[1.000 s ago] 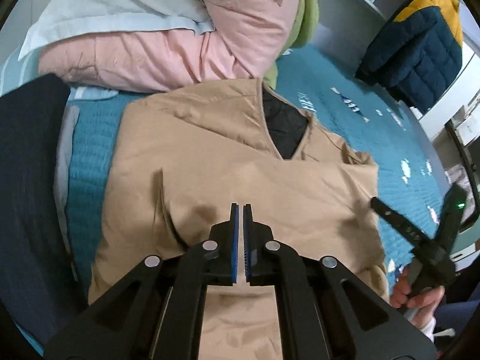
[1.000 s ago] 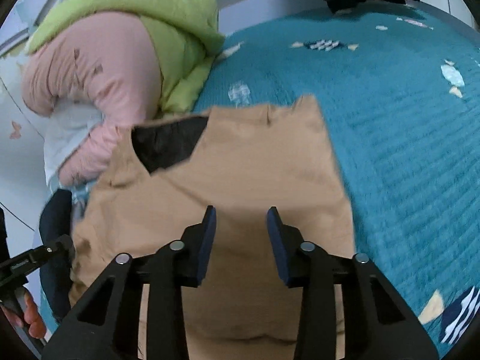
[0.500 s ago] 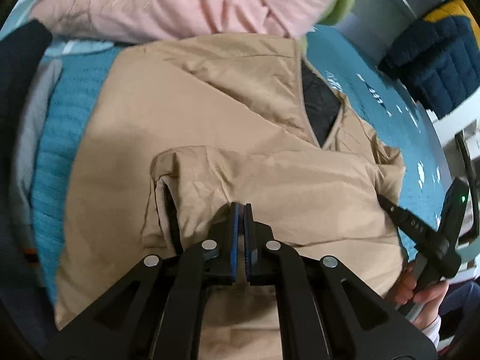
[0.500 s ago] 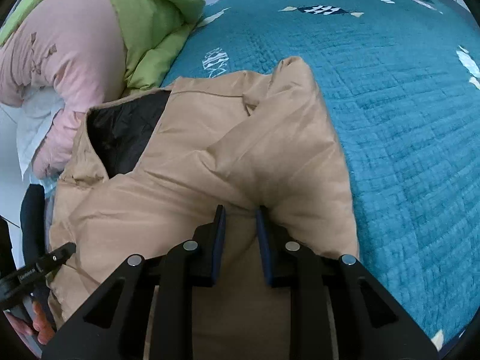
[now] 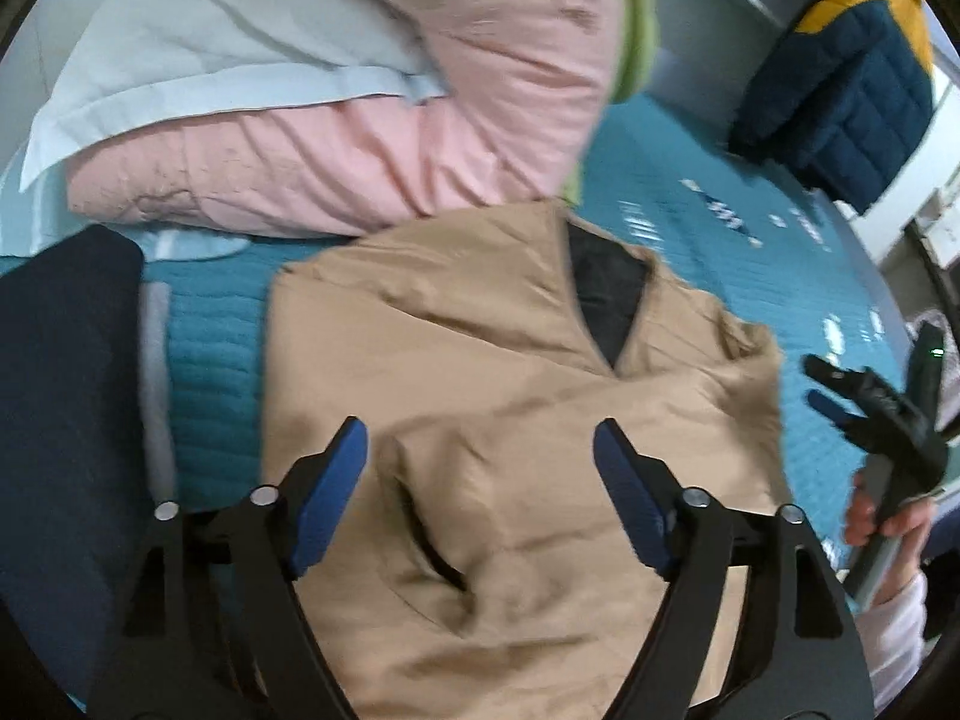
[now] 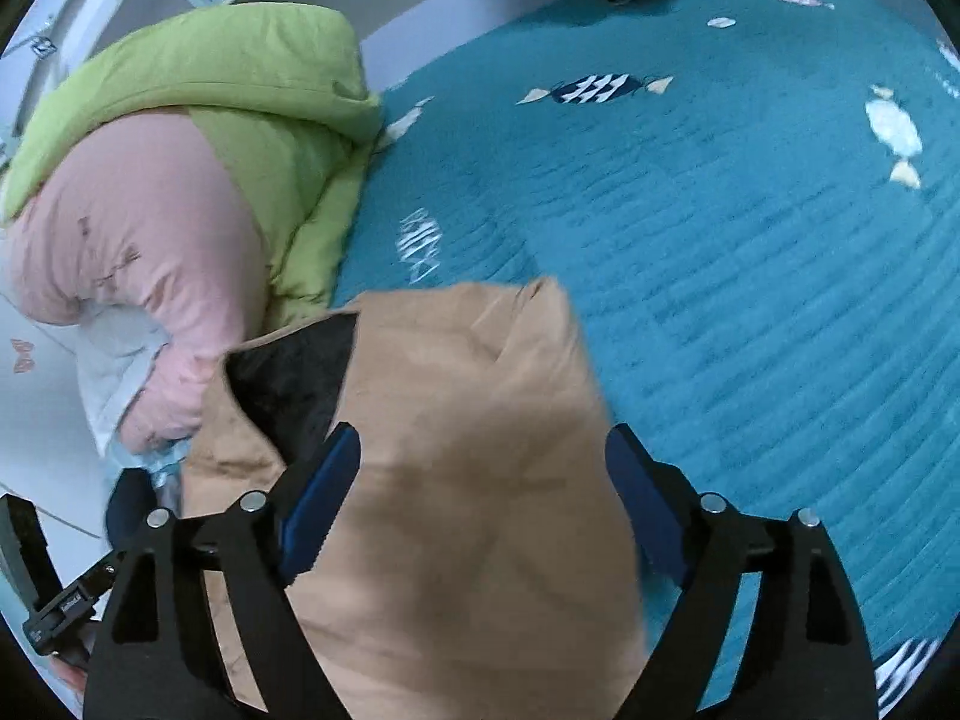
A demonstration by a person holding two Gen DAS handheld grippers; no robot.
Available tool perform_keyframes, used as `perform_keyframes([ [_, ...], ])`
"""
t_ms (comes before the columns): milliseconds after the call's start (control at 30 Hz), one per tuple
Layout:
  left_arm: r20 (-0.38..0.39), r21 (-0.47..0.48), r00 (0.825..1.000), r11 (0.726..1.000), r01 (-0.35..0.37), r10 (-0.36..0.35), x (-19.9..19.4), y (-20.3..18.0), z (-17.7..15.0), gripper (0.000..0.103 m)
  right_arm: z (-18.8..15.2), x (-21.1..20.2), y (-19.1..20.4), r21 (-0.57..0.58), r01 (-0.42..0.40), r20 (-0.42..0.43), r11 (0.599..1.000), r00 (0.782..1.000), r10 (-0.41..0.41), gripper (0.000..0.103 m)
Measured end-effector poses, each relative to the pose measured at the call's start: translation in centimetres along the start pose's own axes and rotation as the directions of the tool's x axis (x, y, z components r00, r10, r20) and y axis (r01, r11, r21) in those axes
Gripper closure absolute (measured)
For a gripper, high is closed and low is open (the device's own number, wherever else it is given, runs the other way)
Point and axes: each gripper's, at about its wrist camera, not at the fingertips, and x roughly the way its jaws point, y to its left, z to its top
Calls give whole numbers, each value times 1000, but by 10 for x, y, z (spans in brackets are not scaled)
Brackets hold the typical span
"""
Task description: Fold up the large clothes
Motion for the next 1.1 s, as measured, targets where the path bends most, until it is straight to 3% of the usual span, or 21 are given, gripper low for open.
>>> perform_keyframes([
  [67, -26, -34, 999, 999, -32, 31, 15, 11, 12, 22, 8, 10, -1, -19, 32, -15, 999, 999, -32, 22],
  [267, -105, -194, 994, 980, -38, 18, 58, 54, 35, 19, 23, 47, -13, -52, 97, -108, 994, 989, -102, 22],
  [367, -130, -238, 991, 970, -49, 18, 77, 70, 45, 20, 27, 66, -18, -35, 85, -147, 996, 985, -89, 22],
  [500, -135, -278, 991, 959, -58, 21, 104, 85, 56, 20, 33, 84, -24, 26, 0, -175, 1000, 985, 5, 22],
  [567, -137, -330, 991, 942, -56, 11, 116, 94, 54, 20, 35, 96, -24, 38, 25, -192, 999, 981, -17, 19],
  [633, -95, -391, 995, 919, -54, 18, 119, 99, 48, 20, 37, 97, -17, 19, 36, -154, 999, 988, -32, 19],
  [667, -91, -379, 995, 923, -62, 30, 118, 97, 48, 31, 37, 97, -11, -18, 42, -140, 999, 989, -44, 28],
  [700, -101, -346, 993, 934, -88, 56, 118, 93, 48, 41, 35, 96, -1, -102, 107, -115, 989, 986, -119, 54],
  [733, -116, -287, 990, 951, -114, 83, 116, 87, 48, 56, 33, 96, 5, -169, 176, -100, 970, 976, -194, 67],
  [767, -117, -254, 990, 961, -111, 83, 112, 83, 47, 71, 30, 95, 9, -207, 186, -91, 961, 974, -208, 75],
  [800, -112, -241, 992, 967, -82, 56, 107, 82, 47, 77, 29, 90, 9, -205, 155, -84, 967, 981, -175, 85],
  [867, -100, -264, 995, 963, -51, 26, 97, 84, 46, 84, 27, 77, 9, -174, 94, -78, 980, 991, -108, 87],
  [1000, -64, -260, 998, 965, -30, 14, 72, 82, 46, 85, 21, 43, 29, -243, 134, 12, 961, 991, -135, 88],
  [1100, -22, -232, 1000, 973, -3, -2, 44, 75, 45, 85, 16, 12, 36, -244, 122, 60, 962, 992, -111, 88],
])
